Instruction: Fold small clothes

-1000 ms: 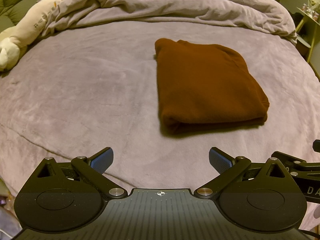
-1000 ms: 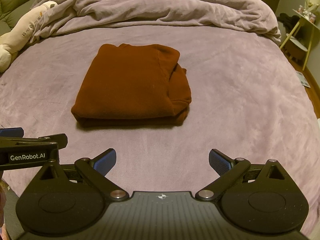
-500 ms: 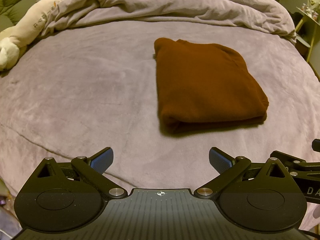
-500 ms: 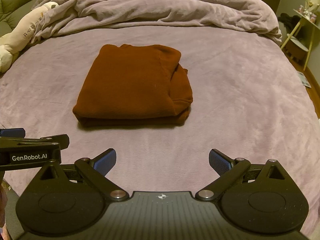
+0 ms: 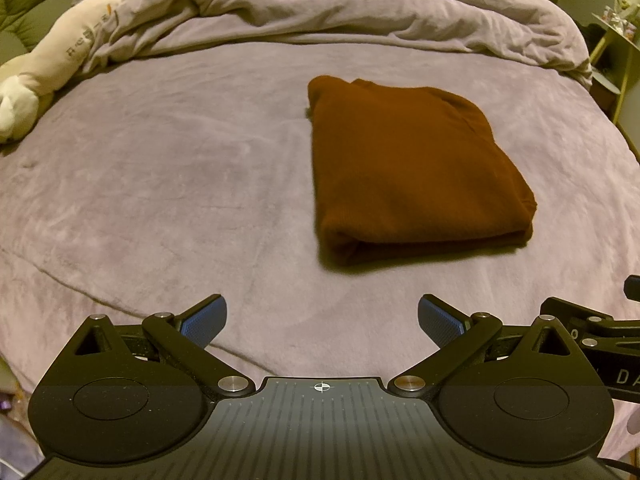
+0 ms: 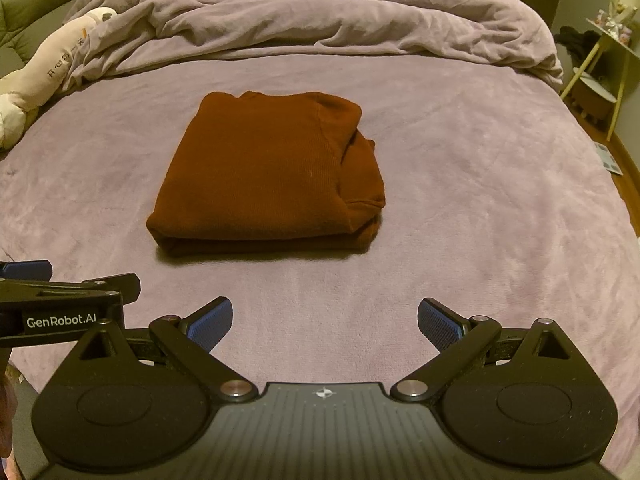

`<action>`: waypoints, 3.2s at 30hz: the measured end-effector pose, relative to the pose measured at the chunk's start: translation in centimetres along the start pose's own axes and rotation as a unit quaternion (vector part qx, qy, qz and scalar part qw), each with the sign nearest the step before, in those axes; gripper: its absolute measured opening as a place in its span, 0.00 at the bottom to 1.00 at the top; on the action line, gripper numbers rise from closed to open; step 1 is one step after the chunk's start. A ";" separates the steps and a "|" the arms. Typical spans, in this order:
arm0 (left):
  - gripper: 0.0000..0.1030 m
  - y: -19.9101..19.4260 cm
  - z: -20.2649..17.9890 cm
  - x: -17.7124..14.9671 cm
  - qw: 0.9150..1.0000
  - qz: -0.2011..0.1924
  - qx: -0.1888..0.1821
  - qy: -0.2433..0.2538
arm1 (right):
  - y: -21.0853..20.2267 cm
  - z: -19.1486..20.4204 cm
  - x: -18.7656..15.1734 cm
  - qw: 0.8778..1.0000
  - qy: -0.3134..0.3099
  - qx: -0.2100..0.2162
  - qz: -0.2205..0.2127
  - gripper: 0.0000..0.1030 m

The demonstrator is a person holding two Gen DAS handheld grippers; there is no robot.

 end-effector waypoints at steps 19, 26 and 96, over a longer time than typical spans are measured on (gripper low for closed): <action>1.00 -0.5 -0.3 0.0 1.000 -0.004 -0.011 0.008 | -0.1 -0.3 -0.3 1.000 0.006 -0.001 -0.003 0.96; 1.00 -0.5 -0.3 0.0 1.000 -0.004 -0.009 0.006 | -0.1 -0.4 -0.4 1.000 0.006 0.000 -0.003 0.96; 1.00 4.6 -0.5 0.8 1.000 0.029 -0.002 0.011 | 4.7 -0.1 0.8 0.999 0.004 -0.022 0.039 0.96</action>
Point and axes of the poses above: each gripper's, at about its wrist camera, not at the fingertips, and y roughly the way its jaws point, z to its left, x to its top, the point moved 1 cm from there along y, roughly the way its jaws point, and after that the axes turned 4 degrees about -z, right-handed, at the moved point
